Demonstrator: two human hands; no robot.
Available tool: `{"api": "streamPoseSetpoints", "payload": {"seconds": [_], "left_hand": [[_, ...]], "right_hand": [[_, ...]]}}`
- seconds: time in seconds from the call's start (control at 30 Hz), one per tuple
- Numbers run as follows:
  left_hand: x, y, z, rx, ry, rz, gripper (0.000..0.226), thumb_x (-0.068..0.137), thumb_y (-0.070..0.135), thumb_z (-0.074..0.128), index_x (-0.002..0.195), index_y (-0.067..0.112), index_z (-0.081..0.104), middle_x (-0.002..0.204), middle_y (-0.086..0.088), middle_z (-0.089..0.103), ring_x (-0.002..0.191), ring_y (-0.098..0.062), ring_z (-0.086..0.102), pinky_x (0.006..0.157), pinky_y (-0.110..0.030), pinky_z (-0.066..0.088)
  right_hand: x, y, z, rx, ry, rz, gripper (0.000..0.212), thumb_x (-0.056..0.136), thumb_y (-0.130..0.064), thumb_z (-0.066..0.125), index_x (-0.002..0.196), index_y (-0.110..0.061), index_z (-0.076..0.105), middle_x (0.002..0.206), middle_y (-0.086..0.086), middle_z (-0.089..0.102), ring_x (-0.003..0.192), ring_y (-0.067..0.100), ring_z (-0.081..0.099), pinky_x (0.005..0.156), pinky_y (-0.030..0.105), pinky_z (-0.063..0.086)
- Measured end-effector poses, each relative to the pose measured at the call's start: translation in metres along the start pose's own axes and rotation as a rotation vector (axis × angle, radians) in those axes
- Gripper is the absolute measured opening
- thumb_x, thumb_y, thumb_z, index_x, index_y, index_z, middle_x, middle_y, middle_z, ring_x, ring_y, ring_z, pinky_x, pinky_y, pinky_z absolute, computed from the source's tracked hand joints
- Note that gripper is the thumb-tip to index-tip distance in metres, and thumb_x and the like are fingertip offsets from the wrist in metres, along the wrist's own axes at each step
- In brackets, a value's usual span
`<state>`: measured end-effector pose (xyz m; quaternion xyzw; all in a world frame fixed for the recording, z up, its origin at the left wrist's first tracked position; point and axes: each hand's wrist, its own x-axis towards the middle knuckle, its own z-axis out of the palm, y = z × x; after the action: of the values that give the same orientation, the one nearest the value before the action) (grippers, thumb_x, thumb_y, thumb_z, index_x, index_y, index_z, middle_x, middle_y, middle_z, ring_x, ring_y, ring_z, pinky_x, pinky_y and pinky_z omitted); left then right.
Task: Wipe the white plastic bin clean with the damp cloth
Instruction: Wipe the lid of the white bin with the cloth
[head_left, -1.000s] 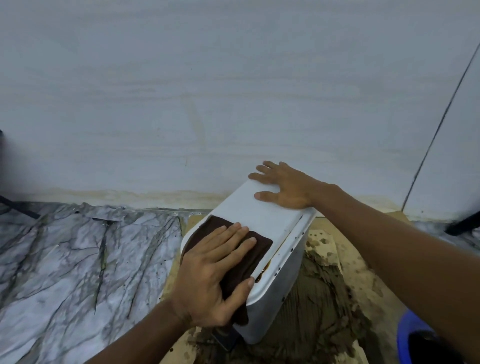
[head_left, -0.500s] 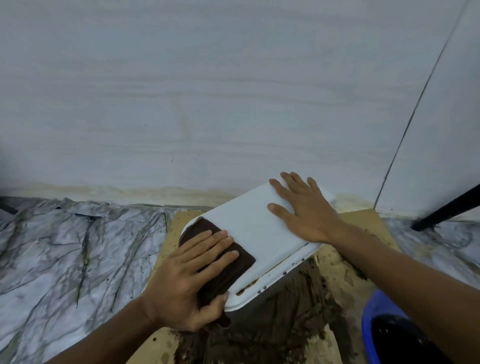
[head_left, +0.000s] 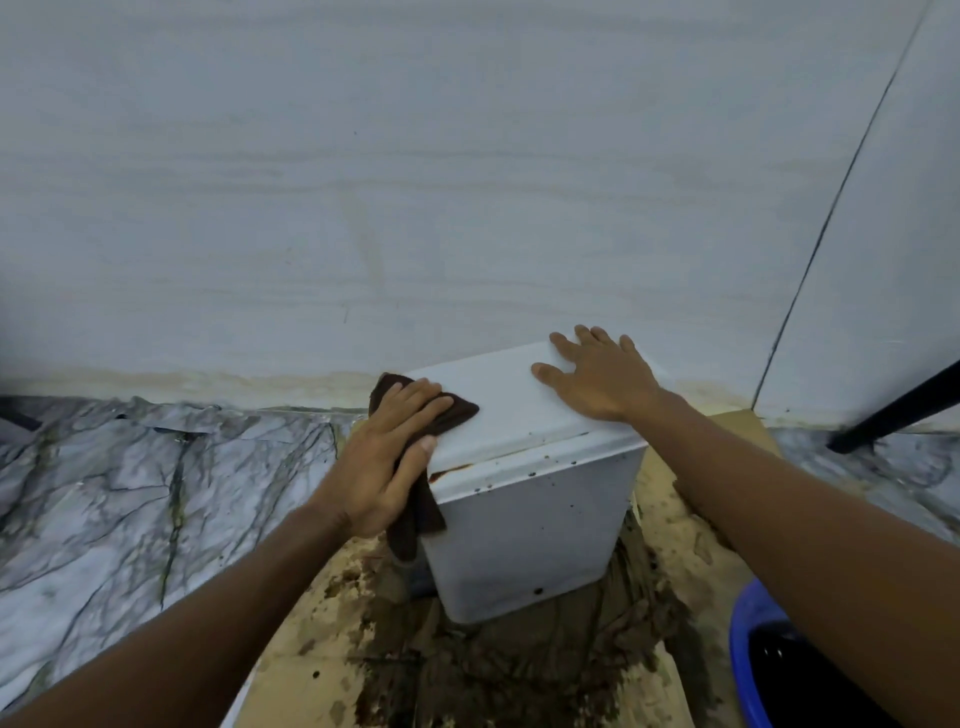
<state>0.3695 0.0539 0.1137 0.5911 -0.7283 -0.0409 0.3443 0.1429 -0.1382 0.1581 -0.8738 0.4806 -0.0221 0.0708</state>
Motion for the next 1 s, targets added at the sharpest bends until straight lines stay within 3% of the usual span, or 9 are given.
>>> {"api": "streamPoseSetpoints", "payload": {"seconds": [0.2, 0.37, 0.5, 0.57, 0.7, 0.77, 0.83, 1.0], "left_hand": [[0.033, -0.015, -0.013, 0.061, -0.091, 0.029, 0.049, 0.104, 0.026, 0.038, 0.149, 0.007, 0.047, 0.161, -0.006, 0.036, 0.154, -0.018, 0.024, 0.127, -0.043, 0.015], [0.023, 0.0, -0.005, -0.109, -0.048, -0.134, 0.063, 0.097, 0.049, 0.042, 0.151, 0.016, 0.045, 0.163, 0.002, 0.032, 0.155, -0.01, 0.015, 0.128, -0.04, 0.008], [0.007, 0.003, -0.021, -0.33, -0.049, -0.285, 0.067, 0.081, 0.022, 0.045, 0.148, 0.015, 0.047, 0.163, 0.002, 0.031, 0.155, -0.009, 0.014, 0.128, -0.042, 0.009], [-0.002, 0.003, -0.03, -0.303, -0.125, -0.276, 0.072, 0.079, 0.019, 0.047, 0.15, 0.017, 0.044, 0.165, 0.005, 0.025, 0.156, -0.007, 0.009, 0.128, -0.044, 0.008], [-0.012, 0.002, -0.036, -0.272, -0.173, -0.252, 0.069, 0.087, 0.044, 0.052, 0.152, 0.022, 0.042, 0.167, 0.009, 0.021, 0.156, -0.005, 0.006, 0.128, -0.041, 0.008], [-0.011, -0.002, -0.035, -0.224, -0.178, -0.279, 0.06, 0.095, 0.018, 0.055, 0.152, 0.029, 0.041, 0.165, 0.017, 0.021, 0.154, 0.0, 0.007, 0.128, -0.045, 0.011], [-0.009, -0.004, -0.034, -0.146, -0.18, -0.272, 0.06, 0.101, 0.008, 0.058, 0.152, 0.033, 0.04, 0.163, 0.022, 0.022, 0.153, 0.004, 0.008, 0.128, -0.044, 0.013], [0.001, 0.004, -0.021, 0.054, -0.16, -0.153, 0.055, 0.104, 0.026, 0.056, 0.155, 0.027, 0.036, 0.164, 0.011, 0.024, 0.154, -0.004, 0.009, 0.129, -0.038, 0.009]], "right_hand": [[-0.017, 0.003, 0.014, 0.014, 0.092, 0.149, 0.076, 0.095, -0.069, 0.014, 0.157, -0.027, 0.009, 0.166, 0.008, 0.003, 0.152, 0.027, -0.001, 0.122, 0.051, 0.0], [-0.022, 0.01, 0.015, 0.004, 0.092, 0.095, 0.078, 0.093, -0.072, 0.012, 0.157, -0.029, 0.007, 0.166, 0.006, 0.001, 0.152, 0.024, -0.002, 0.122, 0.048, 0.0], [-0.025, 0.021, 0.013, 0.052, 0.106, -0.081, 0.074, 0.094, -0.071, 0.019, 0.156, -0.032, 0.016, 0.166, -0.001, 0.006, 0.152, 0.016, 0.002, 0.121, 0.04, 0.003], [-0.029, 0.027, 0.013, 0.095, 0.136, -0.118, 0.07, 0.095, -0.068, 0.023, 0.155, -0.033, 0.021, 0.165, -0.004, 0.009, 0.152, 0.013, 0.004, 0.121, 0.035, 0.004], [-0.041, 0.038, 0.012, 0.223, 0.14, -0.199, 0.065, 0.094, -0.065, 0.026, 0.152, -0.035, 0.03, 0.163, -0.011, 0.015, 0.149, 0.001, 0.006, 0.119, 0.024, -0.001], [-0.047, 0.041, 0.012, 0.279, 0.148, -0.233, 0.06, 0.096, -0.06, 0.029, 0.15, -0.035, 0.035, 0.162, -0.013, 0.02, 0.147, -0.004, 0.007, 0.118, 0.021, -0.002], [-0.05, 0.045, 0.013, 0.326, 0.179, -0.229, 0.052, 0.1, -0.051, 0.035, 0.148, -0.032, 0.04, 0.161, -0.012, 0.024, 0.147, -0.002, 0.009, 0.12, 0.023, 0.0], [-0.056, 0.045, 0.017, 0.358, 0.168, -0.214, 0.047, 0.105, -0.039, 0.036, 0.149, -0.024, 0.04, 0.162, -0.005, 0.023, 0.151, 0.009, 0.009, 0.123, 0.033, 0.0]]}}
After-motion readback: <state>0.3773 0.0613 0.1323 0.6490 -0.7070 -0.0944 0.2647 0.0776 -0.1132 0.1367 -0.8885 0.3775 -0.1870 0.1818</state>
